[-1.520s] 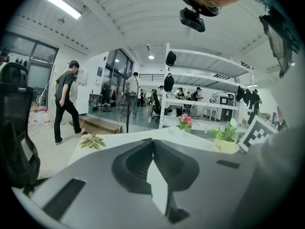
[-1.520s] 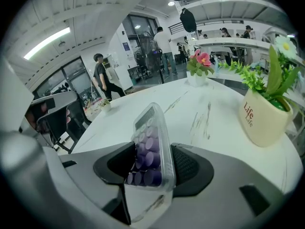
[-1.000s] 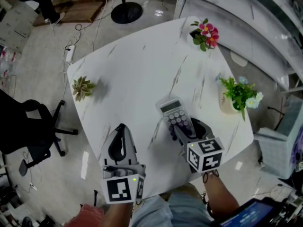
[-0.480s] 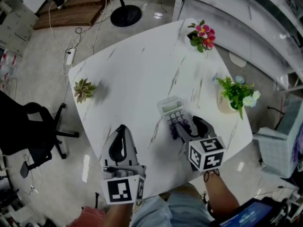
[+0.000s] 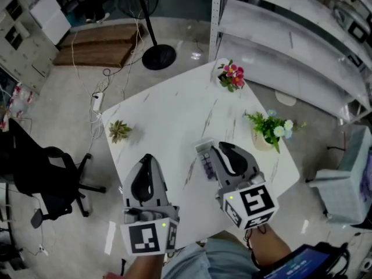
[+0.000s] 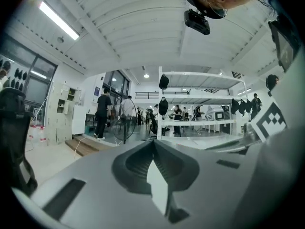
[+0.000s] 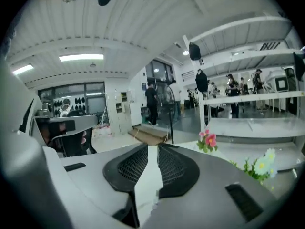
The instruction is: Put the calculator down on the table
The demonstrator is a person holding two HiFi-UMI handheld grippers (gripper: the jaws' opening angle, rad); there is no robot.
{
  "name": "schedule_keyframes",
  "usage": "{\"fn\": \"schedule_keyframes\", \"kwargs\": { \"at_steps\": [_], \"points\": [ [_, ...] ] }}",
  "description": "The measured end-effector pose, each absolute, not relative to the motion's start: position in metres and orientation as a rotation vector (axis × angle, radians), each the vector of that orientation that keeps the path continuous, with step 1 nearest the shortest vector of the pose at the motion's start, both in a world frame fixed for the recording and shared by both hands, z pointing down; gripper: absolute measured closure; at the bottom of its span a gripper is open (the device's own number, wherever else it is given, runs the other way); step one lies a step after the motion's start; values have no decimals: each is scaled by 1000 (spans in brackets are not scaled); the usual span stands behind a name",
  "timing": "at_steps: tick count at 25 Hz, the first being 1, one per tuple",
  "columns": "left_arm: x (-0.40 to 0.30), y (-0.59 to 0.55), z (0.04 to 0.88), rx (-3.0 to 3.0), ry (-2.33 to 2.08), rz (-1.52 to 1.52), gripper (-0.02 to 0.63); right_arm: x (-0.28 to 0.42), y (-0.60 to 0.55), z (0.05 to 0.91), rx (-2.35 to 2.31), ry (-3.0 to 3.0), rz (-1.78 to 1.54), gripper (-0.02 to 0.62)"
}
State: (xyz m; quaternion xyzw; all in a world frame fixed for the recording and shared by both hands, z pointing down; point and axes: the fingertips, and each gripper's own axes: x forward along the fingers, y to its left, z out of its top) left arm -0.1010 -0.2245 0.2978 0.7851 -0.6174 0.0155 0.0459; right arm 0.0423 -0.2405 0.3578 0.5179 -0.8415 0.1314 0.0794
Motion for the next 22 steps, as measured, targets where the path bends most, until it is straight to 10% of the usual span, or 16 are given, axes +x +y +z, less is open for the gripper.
{"fn": "schedule_keyframes", "kwargs": {
  "at_steps": [22],
  "points": [
    [-85,-180,196,2546,-1961,-134,598,42,-198,238,1646,-2675,-12,580]
  ]
}}
